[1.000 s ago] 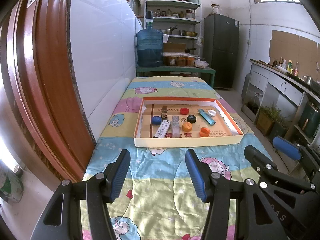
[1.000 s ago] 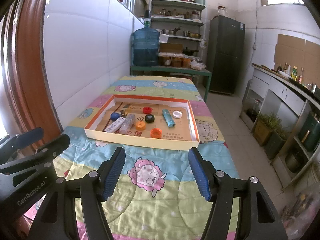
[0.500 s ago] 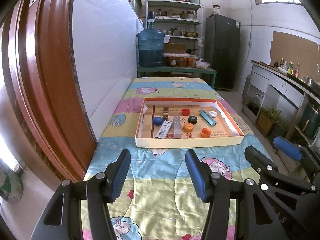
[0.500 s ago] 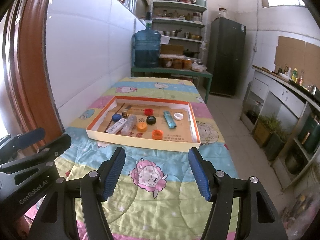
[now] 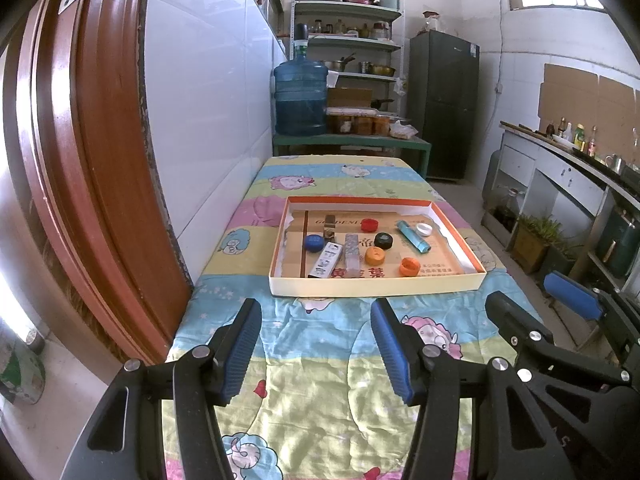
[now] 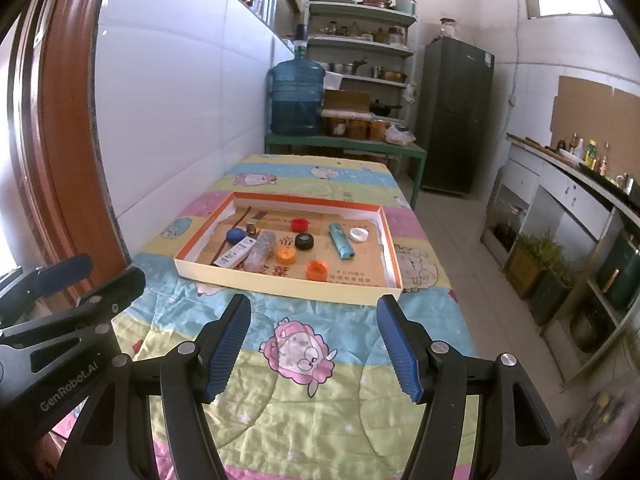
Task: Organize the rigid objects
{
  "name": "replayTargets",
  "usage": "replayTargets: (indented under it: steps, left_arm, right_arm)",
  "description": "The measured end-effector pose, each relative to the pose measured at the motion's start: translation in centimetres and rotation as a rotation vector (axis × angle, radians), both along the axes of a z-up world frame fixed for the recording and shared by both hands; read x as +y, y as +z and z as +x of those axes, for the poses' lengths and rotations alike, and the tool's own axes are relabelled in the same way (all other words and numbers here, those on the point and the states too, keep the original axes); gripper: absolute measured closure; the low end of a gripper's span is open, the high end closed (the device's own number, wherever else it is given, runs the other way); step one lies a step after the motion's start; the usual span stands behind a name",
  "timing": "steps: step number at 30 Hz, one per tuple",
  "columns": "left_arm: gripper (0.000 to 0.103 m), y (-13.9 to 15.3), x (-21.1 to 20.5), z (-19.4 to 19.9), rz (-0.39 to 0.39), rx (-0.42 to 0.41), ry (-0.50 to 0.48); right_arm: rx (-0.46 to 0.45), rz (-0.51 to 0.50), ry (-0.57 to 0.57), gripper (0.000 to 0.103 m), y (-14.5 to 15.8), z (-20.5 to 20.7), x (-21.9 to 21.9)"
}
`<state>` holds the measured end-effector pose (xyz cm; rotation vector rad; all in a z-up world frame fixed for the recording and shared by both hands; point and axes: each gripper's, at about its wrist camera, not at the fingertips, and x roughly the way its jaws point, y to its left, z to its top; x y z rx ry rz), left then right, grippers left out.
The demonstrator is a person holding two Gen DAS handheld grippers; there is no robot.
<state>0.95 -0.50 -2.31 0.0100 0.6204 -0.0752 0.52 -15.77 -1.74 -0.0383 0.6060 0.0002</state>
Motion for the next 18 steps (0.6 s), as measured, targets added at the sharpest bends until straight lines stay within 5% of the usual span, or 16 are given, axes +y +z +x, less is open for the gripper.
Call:
replayTargets:
  steps: [18]
  left_arm:
    - [0.046,-0.04,0.02,-0.02,0.000,0.000,0.001]
  right_arm:
    - [0.000,-0.003,0.000,0.036,-0.02,-0.02,0.16]
